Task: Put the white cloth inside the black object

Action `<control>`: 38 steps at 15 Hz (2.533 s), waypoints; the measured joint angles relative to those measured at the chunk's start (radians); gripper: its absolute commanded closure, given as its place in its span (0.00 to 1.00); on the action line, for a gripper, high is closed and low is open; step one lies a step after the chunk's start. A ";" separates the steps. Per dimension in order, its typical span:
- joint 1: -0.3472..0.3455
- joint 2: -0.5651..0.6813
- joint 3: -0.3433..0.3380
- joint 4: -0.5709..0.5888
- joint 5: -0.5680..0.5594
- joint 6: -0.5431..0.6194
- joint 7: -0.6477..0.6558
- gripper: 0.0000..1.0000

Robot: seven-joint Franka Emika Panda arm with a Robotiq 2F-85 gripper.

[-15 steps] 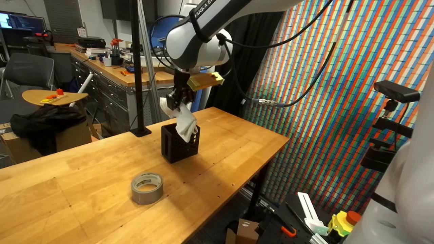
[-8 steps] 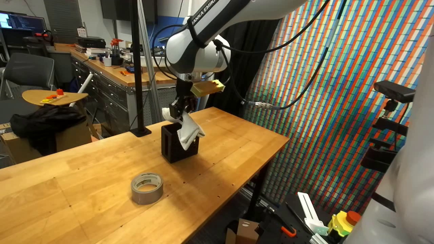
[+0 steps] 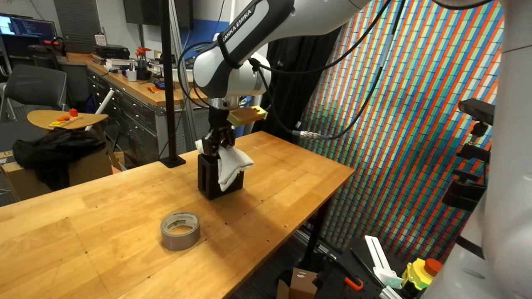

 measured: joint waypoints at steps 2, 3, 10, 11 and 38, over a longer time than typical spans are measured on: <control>-0.014 0.019 0.000 0.003 0.012 -0.002 -0.012 0.96; -0.023 0.026 0.001 0.004 0.020 -0.002 -0.020 0.97; -0.071 0.059 0.022 0.032 0.107 -0.020 -0.079 0.96; -0.074 0.067 0.027 0.039 0.116 -0.027 -0.087 0.96; -0.045 0.077 0.056 0.162 0.056 -0.135 -0.102 0.06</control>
